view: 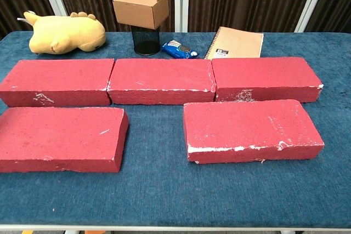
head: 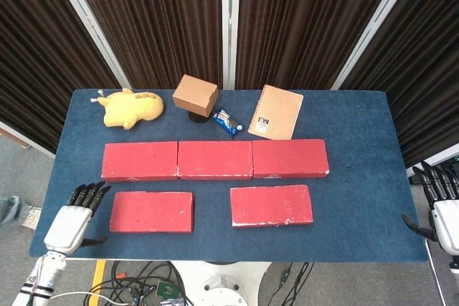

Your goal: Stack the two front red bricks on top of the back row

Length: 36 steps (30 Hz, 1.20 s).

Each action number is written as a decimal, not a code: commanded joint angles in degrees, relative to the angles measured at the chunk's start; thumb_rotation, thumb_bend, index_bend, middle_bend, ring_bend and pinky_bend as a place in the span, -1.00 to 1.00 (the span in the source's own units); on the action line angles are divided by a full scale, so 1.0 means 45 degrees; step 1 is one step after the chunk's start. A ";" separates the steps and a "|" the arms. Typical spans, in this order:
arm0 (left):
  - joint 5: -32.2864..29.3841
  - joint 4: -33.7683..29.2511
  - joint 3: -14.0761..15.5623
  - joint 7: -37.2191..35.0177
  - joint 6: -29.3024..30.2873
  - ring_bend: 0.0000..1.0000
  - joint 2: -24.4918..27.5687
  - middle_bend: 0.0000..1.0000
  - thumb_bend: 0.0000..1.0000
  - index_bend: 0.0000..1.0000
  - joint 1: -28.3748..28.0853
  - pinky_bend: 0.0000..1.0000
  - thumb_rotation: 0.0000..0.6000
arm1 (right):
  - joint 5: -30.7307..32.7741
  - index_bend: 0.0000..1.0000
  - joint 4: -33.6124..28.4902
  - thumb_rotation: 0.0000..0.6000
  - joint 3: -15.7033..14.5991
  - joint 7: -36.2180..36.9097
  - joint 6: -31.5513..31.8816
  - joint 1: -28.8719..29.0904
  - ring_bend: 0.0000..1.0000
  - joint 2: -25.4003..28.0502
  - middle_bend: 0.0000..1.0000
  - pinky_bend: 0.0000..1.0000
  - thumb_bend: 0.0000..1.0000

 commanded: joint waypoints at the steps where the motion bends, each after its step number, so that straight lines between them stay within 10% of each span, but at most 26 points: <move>1: -0.0602 -0.0142 0.0057 0.0113 -0.0746 -1.00 -0.0537 -1.00 -1.00 -1.00 -0.0274 -1.00 1.00 | 0.0168 -1.00 0.0087 1.00 0.0068 0.0173 -0.0053 -0.0003 -1.00 0.0034 -1.00 -1.00 -0.77; 36: -0.4122 0.0770 -0.0824 0.2163 -0.4109 -1.00 -0.2768 -1.00 -1.00 -1.00 -0.3062 -1.00 1.00 | 0.0424 -1.00 0.0663 1.00 0.0088 0.0701 -0.0591 0.0168 -1.00 -0.0160 -1.00 -1.00 -0.79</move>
